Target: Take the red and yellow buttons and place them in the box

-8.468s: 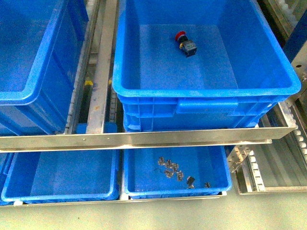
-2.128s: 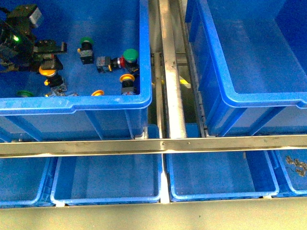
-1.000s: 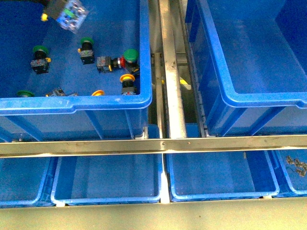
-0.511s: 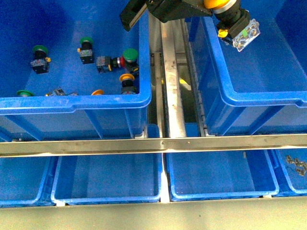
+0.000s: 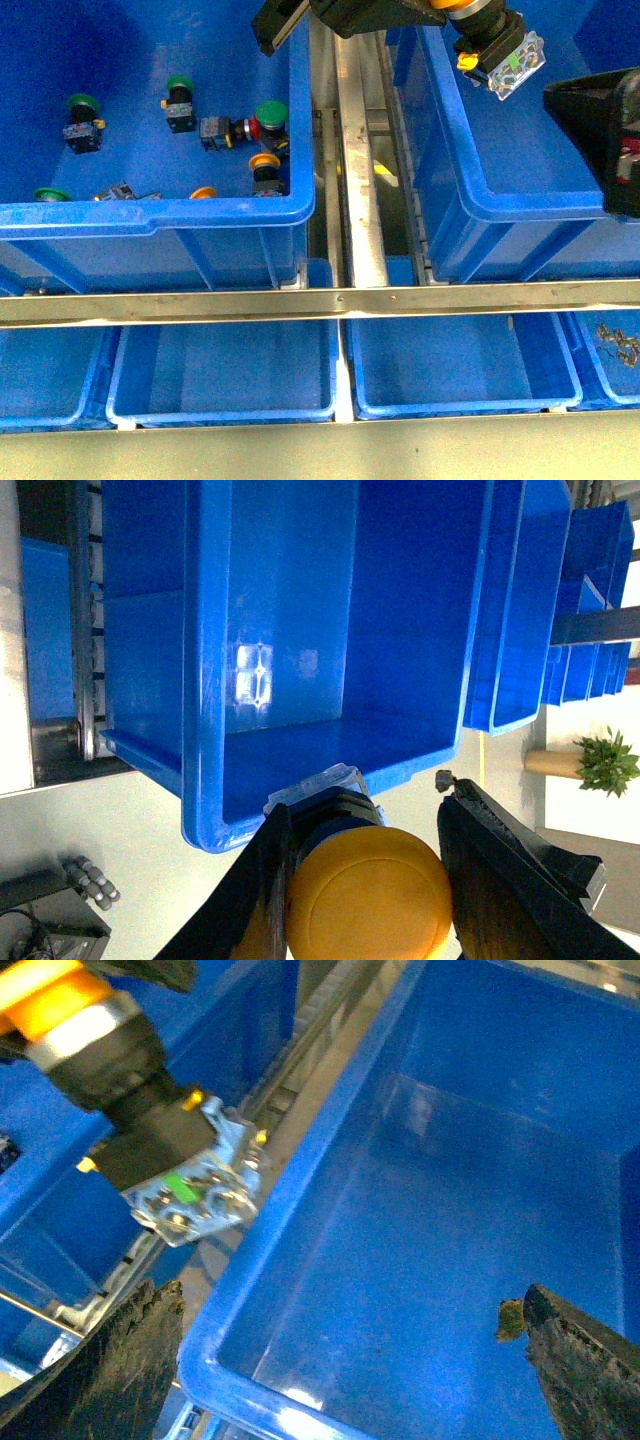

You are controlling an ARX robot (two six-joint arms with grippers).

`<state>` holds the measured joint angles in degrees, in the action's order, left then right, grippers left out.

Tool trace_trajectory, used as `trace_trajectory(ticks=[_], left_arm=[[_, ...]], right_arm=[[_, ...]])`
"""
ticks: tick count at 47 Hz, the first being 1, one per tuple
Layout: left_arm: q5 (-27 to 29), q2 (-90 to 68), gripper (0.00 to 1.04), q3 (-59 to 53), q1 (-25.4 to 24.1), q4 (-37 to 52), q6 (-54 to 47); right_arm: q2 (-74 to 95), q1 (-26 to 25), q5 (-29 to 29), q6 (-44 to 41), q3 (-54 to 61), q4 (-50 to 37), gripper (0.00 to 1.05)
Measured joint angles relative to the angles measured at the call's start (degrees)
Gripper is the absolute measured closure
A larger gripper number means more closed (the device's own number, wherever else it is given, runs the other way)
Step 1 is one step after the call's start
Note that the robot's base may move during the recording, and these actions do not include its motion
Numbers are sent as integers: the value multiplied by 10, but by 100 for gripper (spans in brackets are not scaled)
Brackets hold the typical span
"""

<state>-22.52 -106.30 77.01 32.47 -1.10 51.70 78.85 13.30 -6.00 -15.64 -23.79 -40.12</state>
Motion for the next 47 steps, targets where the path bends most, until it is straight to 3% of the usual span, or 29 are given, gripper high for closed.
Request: trace_trajectory(ticks=[17,39,47], left_arm=[[0,0,70,0,-1,-3,-9],[1,0,70,2,-3,-4,-10],[1,-3,70,8,-3,-8,-10]], right_arm=[[47,76,-20,-59,-31,-24,6],[143,73,17,-78,-91,-79,6],[152,72,18,-78,-92,-80,27]])
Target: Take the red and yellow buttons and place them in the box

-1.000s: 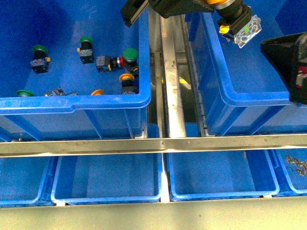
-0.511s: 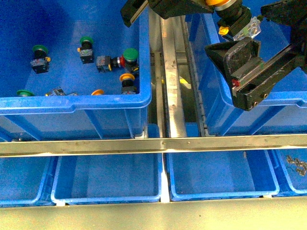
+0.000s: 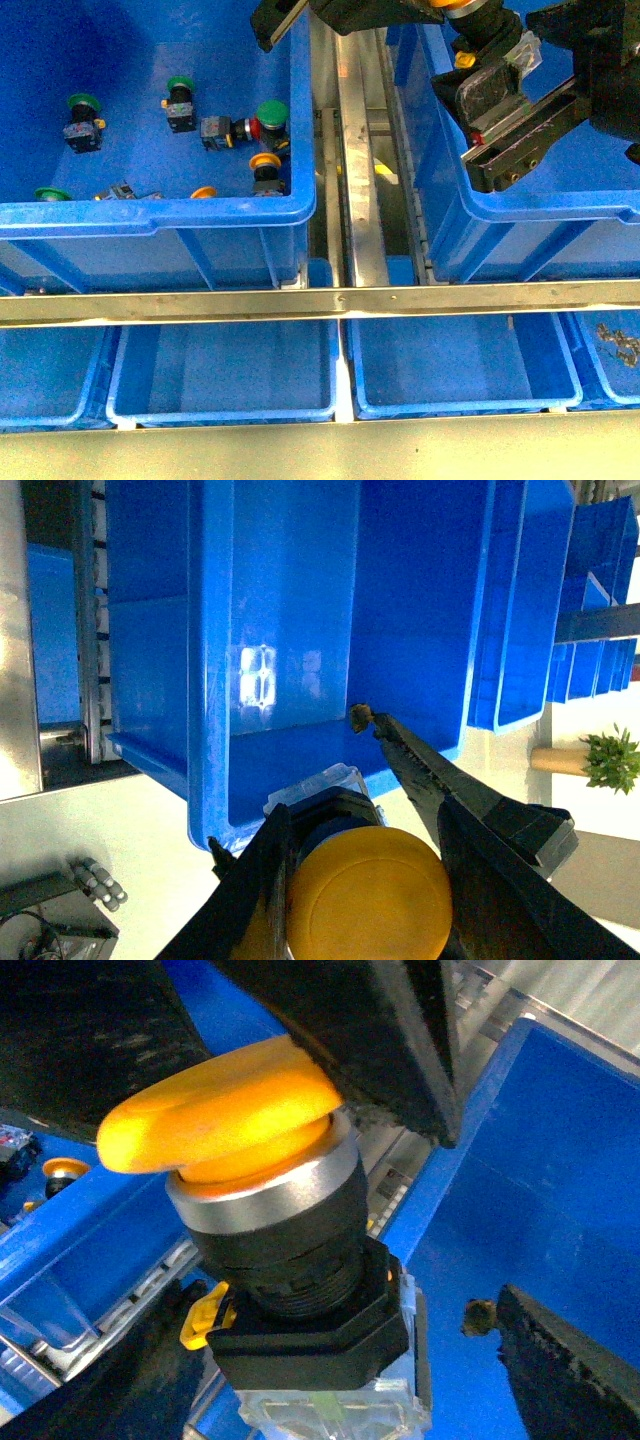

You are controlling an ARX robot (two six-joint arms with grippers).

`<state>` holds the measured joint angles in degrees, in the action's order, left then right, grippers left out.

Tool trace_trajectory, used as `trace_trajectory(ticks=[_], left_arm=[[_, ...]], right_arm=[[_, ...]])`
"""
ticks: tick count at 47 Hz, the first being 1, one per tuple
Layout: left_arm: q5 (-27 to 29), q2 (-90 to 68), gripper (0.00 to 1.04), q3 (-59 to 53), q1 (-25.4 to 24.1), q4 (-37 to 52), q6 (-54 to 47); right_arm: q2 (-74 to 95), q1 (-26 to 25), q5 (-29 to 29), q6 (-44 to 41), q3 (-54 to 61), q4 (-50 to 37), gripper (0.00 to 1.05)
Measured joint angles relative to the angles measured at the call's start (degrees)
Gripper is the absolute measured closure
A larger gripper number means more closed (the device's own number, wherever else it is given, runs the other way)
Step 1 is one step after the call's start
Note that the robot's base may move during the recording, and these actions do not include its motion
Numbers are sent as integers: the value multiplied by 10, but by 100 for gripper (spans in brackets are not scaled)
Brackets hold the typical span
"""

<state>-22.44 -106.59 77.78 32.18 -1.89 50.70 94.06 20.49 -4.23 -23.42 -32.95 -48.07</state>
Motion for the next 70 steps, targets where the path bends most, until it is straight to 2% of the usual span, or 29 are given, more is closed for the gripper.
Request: trace_trajectory(ticks=[12,16,20,25,30,37,40,57,70], left_arm=[[3,-2,70,2,0,-1,0],[6,-3,70,3,0,-1,2],[9,-3,69,3,0,-2,3],[15,-3,46,3,-3,-2,-14],[12,-3,31,0,-9,4,-30],[15,13,6,-22,-34,13,-76],[19,21,9,-34,-47,19,-90],[13,101,8,-119,-135,49,-158],[-42,255,8,-248,-245,36,-240]], right_arm=[[5,-3,2,2,-2,-6,63],[5,-3,3,0,-2,-7,70],[5,-3,3,1,-2,-7,71],[4,-4,1,12,-2,-6,71],[2,-8,4,24,-2,-5,71],[-1,-15,4,34,0,-2,71],[-4,-17,4,37,3,-1,71],[-17,-22,-1,40,7,30,71],[-40,-28,-7,27,7,70,71]])
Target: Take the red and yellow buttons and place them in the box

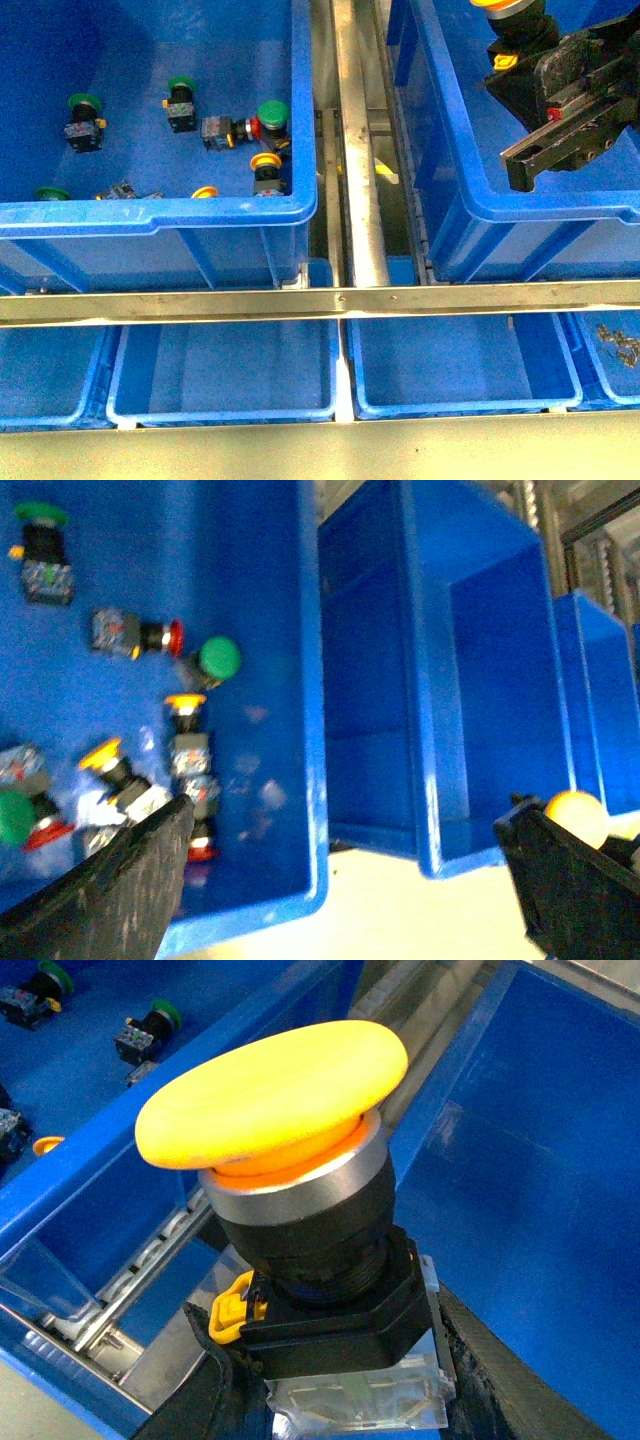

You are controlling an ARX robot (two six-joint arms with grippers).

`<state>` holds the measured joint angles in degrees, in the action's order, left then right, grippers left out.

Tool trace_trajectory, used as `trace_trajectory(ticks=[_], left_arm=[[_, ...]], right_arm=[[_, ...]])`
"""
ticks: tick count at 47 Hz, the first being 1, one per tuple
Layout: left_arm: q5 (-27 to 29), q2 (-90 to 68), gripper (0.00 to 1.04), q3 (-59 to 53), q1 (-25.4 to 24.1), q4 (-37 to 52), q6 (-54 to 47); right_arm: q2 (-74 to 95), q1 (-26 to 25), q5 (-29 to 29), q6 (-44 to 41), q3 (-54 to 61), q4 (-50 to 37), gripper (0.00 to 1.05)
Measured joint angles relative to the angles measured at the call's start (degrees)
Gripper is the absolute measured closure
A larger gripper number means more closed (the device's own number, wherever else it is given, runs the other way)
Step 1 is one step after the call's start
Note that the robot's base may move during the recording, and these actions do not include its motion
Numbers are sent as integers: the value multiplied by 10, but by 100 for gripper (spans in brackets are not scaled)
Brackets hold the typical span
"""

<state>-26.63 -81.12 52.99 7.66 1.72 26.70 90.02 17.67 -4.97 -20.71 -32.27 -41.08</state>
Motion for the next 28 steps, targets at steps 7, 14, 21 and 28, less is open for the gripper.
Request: trace_trajectory(ticks=[7,14,21,28], left_arm=[[-16,64,8,-86,-58,-35,-52],[-52,146,8,-169,-142,-79,-129],[90,172,23,-294,-197,177,-210],[136,240,45,-412,-216,402,-241]], right_arm=[[-17,0,5,0,0,20,71],[-49,-6,18,9,2,37,71],[-81,-11,21,29,10,49,71],[-100,-14,43,36,19,74,71]])
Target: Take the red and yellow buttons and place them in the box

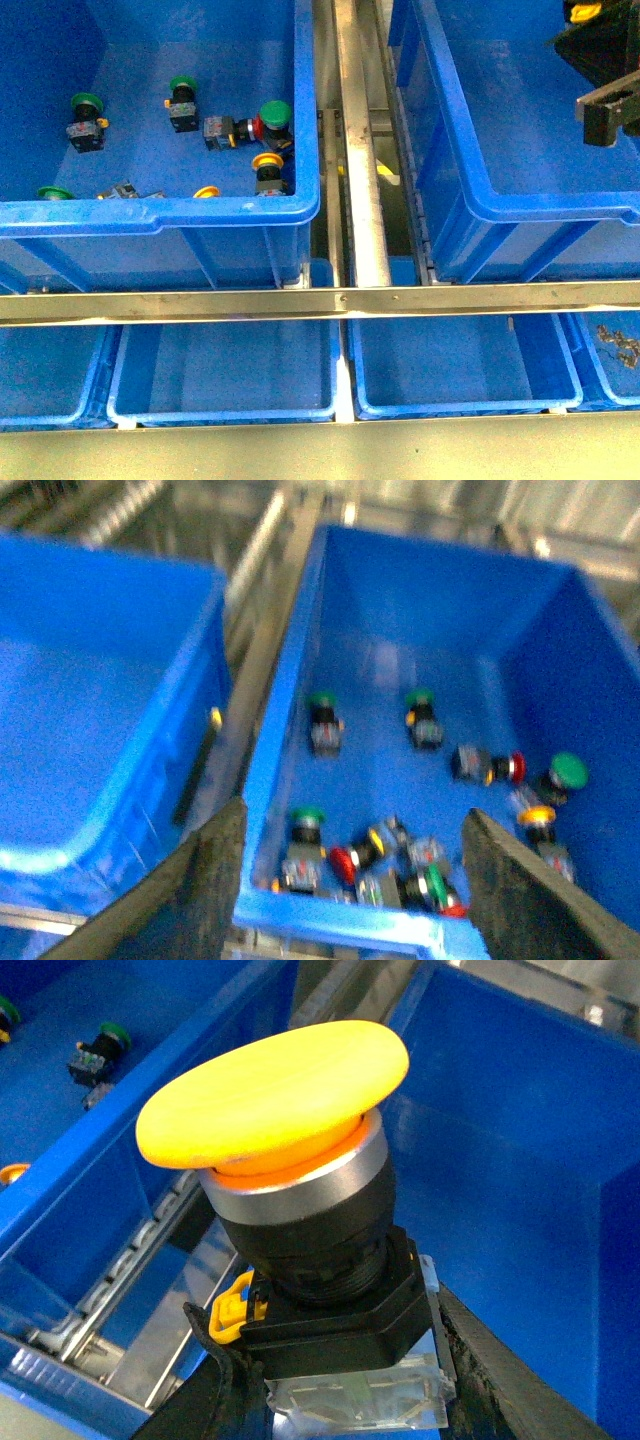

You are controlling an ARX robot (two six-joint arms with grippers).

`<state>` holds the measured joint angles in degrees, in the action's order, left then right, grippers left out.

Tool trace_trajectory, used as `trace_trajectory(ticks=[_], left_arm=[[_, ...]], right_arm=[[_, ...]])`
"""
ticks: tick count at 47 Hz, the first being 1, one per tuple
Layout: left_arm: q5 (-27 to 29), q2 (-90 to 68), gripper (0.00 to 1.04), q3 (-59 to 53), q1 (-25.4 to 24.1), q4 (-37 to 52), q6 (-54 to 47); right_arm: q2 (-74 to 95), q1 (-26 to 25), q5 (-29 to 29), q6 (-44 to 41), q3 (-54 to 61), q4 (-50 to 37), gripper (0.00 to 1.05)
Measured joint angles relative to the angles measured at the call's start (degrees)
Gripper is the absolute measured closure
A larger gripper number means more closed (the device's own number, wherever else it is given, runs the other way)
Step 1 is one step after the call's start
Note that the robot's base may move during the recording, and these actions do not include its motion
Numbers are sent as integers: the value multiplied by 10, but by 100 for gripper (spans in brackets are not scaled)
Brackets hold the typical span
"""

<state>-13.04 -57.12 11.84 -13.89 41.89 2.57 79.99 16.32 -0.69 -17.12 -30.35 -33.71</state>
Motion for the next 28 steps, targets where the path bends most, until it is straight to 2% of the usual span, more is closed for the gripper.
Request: trace_trajectory(ticks=[8,16,25,28], left_arm=[[23,63,70,-35,29,9,-14],[56,124,102,-67,55,-29,-17],[78,191,102,-86,82,-76,-19],[116,195,102,-100,108,-60,-19]], right_arm=[[-19,1,7,19,8,27,71],[-28,2,10,41,10,42,71],[-28,2,22,50,11,45,71],[-29,2,24,53,11,45,71]])
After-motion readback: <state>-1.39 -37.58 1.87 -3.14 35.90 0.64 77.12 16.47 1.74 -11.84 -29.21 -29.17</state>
